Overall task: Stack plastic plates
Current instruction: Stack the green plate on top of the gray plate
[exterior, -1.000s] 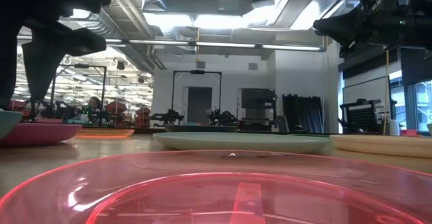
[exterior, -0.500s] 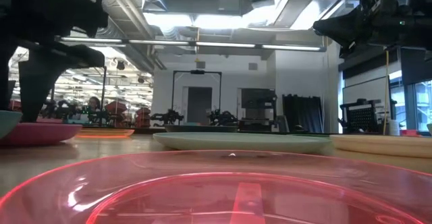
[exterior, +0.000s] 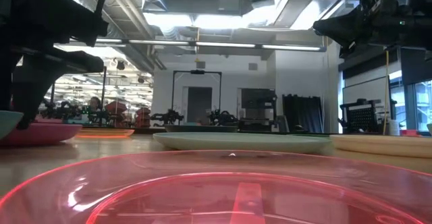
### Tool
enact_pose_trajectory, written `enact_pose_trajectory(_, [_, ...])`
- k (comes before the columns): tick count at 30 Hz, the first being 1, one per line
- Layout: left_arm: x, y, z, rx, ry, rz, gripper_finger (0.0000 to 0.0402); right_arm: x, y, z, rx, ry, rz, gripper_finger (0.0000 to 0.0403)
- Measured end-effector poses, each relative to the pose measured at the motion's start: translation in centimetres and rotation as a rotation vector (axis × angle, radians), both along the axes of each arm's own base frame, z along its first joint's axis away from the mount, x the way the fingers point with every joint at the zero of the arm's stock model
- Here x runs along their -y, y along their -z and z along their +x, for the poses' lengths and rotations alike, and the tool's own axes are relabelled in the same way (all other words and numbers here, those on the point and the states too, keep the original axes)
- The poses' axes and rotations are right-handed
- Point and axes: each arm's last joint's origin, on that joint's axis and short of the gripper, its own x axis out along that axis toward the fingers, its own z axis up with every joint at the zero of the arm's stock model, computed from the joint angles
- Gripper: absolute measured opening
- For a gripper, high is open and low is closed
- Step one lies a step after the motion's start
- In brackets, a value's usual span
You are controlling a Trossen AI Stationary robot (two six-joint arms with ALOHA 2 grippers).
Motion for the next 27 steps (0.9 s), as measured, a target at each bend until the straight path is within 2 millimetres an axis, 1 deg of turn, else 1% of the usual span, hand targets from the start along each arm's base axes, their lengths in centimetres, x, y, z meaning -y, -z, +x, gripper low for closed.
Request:
enact_pose_trajectory(6, [0.0, -0.1, 0.0, -0.005, -0.005, -0.017, 0.0011, 0.0, 0.0, 0.0, 0.001, 0.000, 0.000, 0.0001])
enact_pose_trajectory(16, [0.0, -0.5, -0.1, -0.035, -0.012, -0.092, 0.0005, 0.1, 0.0, 0.0, 0.002, 0.040, 0.008, 0.0001])
enact_pose_trajectory(20, [-0.4, -1.6, -0.3, -0.024, -0.091, -0.140, 0.0006, 0.1, 0.0, 0.0, 0.001, 0.040, 0.008, 0.0001])
enact_pose_trajectory(27, [-2.3, -4.8, -0.6, 0.092, -0.250, -0.200, 0.0006, 0.1, 0.0, 0.0, 0.001, 0.040, 0.008, 0.0001])
